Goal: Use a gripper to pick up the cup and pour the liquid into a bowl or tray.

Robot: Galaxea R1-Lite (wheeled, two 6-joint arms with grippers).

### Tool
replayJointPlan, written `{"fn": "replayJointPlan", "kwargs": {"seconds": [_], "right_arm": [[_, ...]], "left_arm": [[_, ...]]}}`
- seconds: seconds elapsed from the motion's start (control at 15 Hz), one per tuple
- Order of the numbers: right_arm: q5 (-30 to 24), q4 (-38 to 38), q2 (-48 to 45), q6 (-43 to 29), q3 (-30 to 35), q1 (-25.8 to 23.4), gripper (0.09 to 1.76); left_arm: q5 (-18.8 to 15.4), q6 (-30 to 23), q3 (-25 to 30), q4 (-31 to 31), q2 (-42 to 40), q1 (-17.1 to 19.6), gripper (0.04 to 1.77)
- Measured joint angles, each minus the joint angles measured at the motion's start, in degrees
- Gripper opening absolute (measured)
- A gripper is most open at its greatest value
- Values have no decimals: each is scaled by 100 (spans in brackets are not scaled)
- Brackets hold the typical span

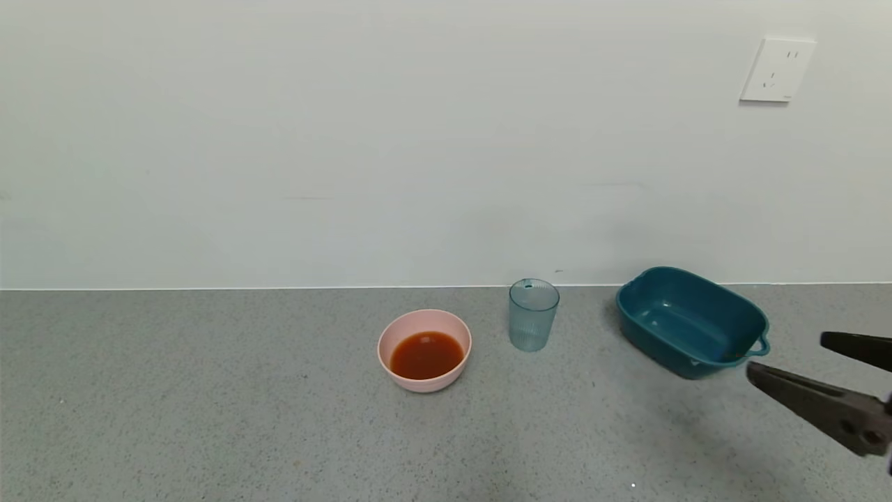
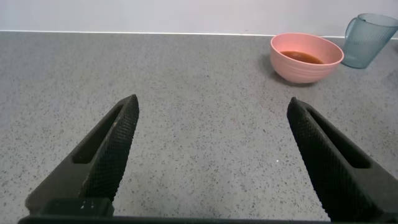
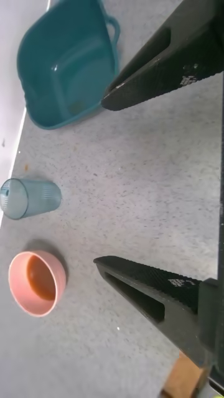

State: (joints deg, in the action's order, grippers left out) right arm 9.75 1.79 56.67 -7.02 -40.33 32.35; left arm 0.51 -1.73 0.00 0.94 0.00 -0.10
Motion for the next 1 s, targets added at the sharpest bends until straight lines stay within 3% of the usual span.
{"fn": "replayJointPlan", "kwargs": {"seconds": [0.47, 0.73, 1.0], "right_arm": [[524, 1146, -2091, 13, 94, -457, 170], [658, 1590, -2967, 20, 116, -1477, 170], [228, 2050, -3725, 63, 223, -2582, 170]], "left_arm": [[0, 0, 0, -1, 0, 0, 172], [0, 0, 0, 0, 0, 0, 172], [0, 2, 0, 0, 0, 0, 172]]}}
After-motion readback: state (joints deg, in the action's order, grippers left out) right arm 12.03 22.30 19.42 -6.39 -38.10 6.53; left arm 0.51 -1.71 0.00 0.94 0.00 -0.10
